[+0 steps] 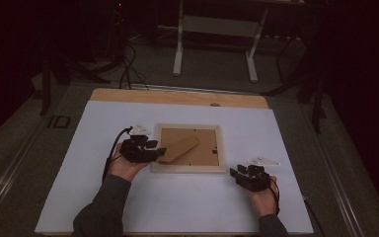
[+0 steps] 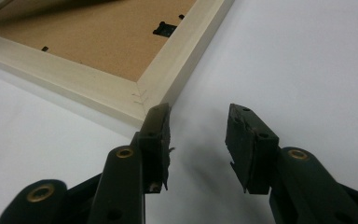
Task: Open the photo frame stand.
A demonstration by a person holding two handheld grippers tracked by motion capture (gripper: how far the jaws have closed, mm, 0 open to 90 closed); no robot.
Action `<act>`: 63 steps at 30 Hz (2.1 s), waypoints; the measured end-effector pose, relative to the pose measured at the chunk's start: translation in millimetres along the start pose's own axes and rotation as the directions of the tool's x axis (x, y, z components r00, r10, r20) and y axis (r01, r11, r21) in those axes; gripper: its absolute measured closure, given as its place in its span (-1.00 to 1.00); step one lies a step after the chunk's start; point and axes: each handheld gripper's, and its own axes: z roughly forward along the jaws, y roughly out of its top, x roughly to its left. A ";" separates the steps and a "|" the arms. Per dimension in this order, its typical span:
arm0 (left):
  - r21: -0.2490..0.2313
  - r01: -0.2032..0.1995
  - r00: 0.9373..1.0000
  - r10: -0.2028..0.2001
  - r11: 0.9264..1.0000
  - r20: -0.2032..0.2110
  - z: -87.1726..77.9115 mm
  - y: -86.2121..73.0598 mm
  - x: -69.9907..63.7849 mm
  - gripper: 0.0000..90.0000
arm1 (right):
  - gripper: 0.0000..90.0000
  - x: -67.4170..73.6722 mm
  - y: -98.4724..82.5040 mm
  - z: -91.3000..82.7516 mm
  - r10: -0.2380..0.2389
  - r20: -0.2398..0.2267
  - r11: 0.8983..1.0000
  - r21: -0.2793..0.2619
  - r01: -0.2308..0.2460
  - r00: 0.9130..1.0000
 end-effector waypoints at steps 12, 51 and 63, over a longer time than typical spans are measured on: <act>0.075 -0.015 0.998 0.011 0.997 0.057 32.6 17.4 14.0 -0.16 | 0.30 -0.9 -1.9 3.2 0.012 -0.007 1.000 0.010 -0.011 1.000; 0.231 0.007 0.981 -0.052 0.973 0.185 85.3 18.6 18.6 -0.29 | 0.27 -6.6 -3.3 4.6 0.025 -0.010 1.000 0.020 -0.025 1.000; 0.260 0.007 0.979 -0.060 0.966 0.195 93.2 16.3 17.1 -0.22 | 0.26 -6.0 -3.3 5.1 0.023 -0.011 0.999 0.024 -0.023 1.000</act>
